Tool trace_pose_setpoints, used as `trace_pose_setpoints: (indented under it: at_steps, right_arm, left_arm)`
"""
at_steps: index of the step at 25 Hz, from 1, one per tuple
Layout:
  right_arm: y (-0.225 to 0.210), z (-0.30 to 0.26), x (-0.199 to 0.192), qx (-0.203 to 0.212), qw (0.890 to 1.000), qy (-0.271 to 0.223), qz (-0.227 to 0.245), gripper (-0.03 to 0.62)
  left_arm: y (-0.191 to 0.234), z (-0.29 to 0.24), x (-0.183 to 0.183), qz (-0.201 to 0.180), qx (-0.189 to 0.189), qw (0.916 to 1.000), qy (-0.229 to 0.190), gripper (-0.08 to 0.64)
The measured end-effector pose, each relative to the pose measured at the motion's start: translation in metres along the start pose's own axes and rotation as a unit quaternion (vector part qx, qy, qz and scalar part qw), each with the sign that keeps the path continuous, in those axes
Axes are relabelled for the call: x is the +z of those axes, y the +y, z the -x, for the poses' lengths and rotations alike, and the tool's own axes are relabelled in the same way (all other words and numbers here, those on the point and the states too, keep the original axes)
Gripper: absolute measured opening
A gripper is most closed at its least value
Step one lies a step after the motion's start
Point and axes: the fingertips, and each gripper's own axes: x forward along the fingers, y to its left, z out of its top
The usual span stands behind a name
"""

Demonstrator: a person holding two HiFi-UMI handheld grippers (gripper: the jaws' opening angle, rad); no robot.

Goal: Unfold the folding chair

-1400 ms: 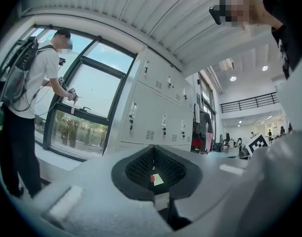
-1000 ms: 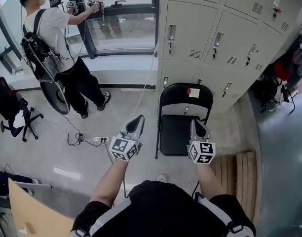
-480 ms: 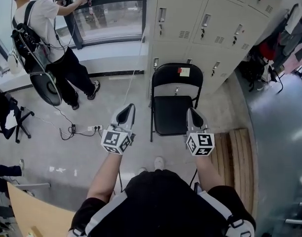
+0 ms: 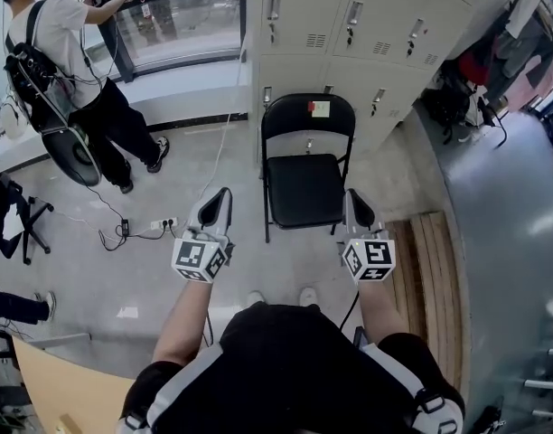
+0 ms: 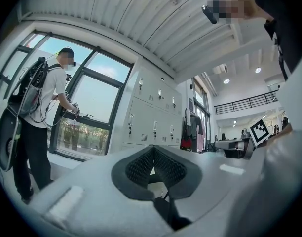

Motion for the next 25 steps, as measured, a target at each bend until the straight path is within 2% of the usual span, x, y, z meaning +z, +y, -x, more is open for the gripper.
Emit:
trace_pose_setpoints:
  at_steps: [4, 13, 25]
  right_arm:
    - [-0.020, 0.005, -0.002, -0.001, 1.000, -0.007, -0.012, 0.005]
    - [-0.061, 0.008, 0.006, 0.026, 0.999, -0.019, 0.002, 0.005]
    - [-0.069, 0.001, 0.002, 0.046, 0.999, -0.027, -0.010, 0.005]
  left_arm:
    - [-0.010, -0.001, -0.002, 0.001, 0.018, 0.9998, -0.008, 0.002]
    - [-0.041, -0.019, 0.004, 0.010, 0.047, 0.9980, -0.042, 0.002]
    - [-0.059, -0.032, 0.005, -0.018, 0.043, 0.9984, -0.032, 0.002]
